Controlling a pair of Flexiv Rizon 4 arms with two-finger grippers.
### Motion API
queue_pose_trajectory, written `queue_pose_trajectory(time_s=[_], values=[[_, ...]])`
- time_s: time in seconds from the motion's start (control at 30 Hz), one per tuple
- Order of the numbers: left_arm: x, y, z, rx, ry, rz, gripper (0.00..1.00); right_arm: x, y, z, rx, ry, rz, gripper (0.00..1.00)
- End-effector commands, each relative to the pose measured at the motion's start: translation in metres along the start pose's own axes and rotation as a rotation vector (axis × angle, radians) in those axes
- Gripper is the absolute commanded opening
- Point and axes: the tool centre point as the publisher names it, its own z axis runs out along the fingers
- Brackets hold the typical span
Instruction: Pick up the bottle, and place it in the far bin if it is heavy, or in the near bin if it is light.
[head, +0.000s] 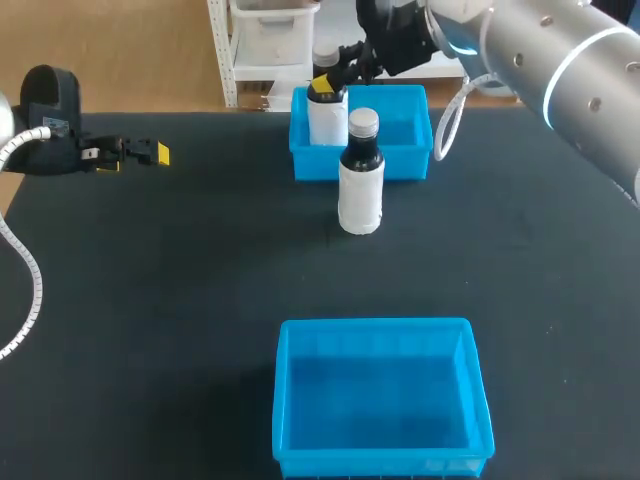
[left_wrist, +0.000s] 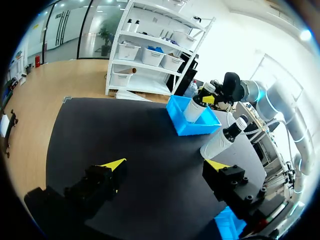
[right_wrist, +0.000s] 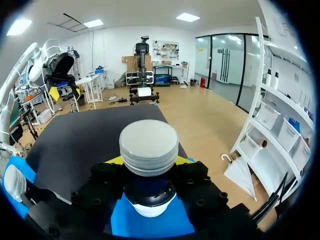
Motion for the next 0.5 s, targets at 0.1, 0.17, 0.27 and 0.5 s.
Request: queue_pose_trajectory(time_s=[0.1, 0.17, 0.27, 0.5], values=[[0.0, 0.0, 0.0, 0.0, 0.0, 0.0, 1.0, -0.0026, -0.0107, 0.0048, -0.303, 0.003, 0.003, 0.0], [0.0, 0.0, 0.0, 0.0, 0.0, 0.0, 1.0, -0.0022, -0.0108, 0.0051, -0.303, 0.004, 0.005, 0.0], [0.0, 0.0, 0.0, 0.0, 0.0, 0.0, 1.0, -0.0016, -0.0108, 0.0055, -0.303, 0.007, 0.005, 0.0], [0.0, 0.0, 0.0, 0.0, 0.0, 0.0, 1.0, 0.0004, -0.0103, 0.0078, -0.306, 0.012, 0.009, 0.11]])
